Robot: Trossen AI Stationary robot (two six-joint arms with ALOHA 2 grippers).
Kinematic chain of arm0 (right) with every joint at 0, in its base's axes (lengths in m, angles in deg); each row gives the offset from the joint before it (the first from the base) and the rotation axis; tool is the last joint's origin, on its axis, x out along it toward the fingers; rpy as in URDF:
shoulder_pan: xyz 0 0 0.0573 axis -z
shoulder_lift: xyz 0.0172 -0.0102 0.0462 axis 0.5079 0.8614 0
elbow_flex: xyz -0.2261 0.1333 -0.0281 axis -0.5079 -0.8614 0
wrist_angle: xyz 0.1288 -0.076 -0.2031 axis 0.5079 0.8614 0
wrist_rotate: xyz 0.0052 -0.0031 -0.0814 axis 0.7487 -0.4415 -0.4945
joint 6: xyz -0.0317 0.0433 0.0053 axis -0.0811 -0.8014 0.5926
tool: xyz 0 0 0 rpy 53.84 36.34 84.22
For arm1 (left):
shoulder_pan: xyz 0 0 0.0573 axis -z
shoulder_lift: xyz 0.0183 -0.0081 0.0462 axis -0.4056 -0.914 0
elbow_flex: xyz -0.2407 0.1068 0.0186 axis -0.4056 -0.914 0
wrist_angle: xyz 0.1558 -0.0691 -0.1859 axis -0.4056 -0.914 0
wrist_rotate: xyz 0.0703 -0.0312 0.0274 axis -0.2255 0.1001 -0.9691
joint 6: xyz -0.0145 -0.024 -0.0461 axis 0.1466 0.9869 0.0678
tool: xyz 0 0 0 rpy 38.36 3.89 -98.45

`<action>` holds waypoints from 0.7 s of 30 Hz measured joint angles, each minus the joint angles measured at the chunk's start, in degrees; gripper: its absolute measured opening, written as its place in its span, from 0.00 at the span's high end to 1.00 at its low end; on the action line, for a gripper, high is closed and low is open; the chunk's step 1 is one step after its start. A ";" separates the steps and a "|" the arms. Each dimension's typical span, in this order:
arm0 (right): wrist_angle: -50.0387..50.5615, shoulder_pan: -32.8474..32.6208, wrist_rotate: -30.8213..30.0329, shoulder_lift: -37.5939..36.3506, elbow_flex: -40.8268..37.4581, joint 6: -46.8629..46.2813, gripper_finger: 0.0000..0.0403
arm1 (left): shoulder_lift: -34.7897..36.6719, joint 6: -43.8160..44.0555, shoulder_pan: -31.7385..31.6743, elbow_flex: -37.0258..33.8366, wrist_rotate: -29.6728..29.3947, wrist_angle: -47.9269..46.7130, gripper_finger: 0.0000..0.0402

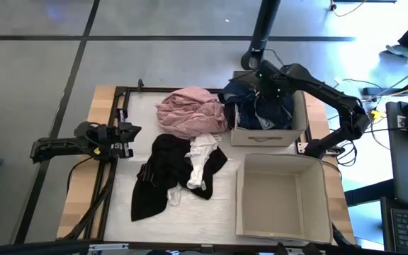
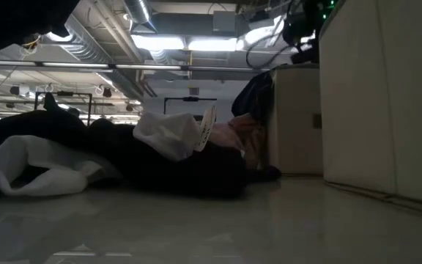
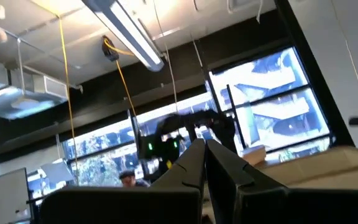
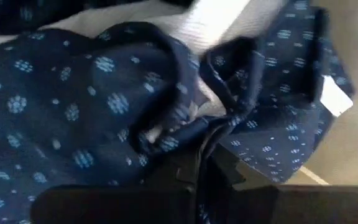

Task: Sort clothes
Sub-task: Put the dark blue polo shirt into the top laundry organizer

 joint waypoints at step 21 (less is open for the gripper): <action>-10.77 -11.21 10.47 -0.43 15.40 1.60 0.42 | 0.02 -2.62 0.00 0.00 0.00 1.31 0.99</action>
